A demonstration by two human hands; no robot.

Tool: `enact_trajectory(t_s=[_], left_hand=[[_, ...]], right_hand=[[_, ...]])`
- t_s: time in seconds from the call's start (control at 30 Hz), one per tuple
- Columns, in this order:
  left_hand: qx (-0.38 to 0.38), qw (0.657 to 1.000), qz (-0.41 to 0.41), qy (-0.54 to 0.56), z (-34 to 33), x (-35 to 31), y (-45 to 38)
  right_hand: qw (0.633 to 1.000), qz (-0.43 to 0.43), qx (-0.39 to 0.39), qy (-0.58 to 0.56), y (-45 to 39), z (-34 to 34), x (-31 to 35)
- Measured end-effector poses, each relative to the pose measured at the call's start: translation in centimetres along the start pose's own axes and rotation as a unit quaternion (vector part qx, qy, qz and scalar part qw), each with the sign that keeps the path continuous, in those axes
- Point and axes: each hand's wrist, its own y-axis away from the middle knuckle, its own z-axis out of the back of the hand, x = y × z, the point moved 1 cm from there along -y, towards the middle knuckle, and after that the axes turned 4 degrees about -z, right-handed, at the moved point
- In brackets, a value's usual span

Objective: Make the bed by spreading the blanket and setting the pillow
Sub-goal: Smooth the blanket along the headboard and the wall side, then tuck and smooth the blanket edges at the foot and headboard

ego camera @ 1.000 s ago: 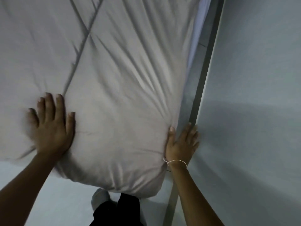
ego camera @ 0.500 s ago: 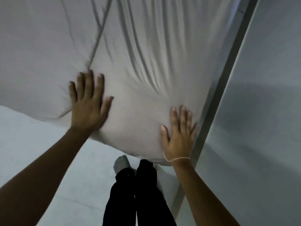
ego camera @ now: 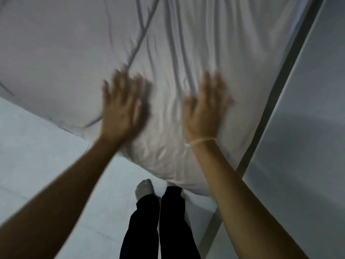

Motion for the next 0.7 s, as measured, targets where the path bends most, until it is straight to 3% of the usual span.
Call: enact_trajectory(t_s=[0.1, 0.17, 0.33, 0.43, 0.57, 0.7], left_hand=[[0.030, 0.993, 0.113, -0.019, 0.1, 5.4, -3.8], [0.049, 0.990, 0.125, -0.029, -0.4, 6.2, -4.3], [0.061, 0.993, 0.104, -0.018, -1.7, 1.8, 0.1], [0.062, 0.995, 0.084, -0.009, -2.5, -1.9, 4.2], [0.062, 0.994, 0.085, 0.012, -3.6, -6.5, 8.6], [0.079, 0.995, 0.060, 0.017, -3.7, -7.8, 10.6]], right_hand=[[0.988, 0.100, 0.092, 0.071, -1.7, -3.8, 4.5], [0.980, 0.110, 0.130, 0.100, -1.9, -5.3, 3.4], [0.985, -0.026, 0.078, 0.151, 1.8, -2.2, -6.0], [0.983, -0.057, 0.087, 0.154, 5.1, 0.4, -10.1], [0.984, -0.088, 0.103, 0.115, 7.1, 1.7, -12.9], [0.972, -0.113, 0.125, 0.163, 7.7, 2.0, -13.1]])
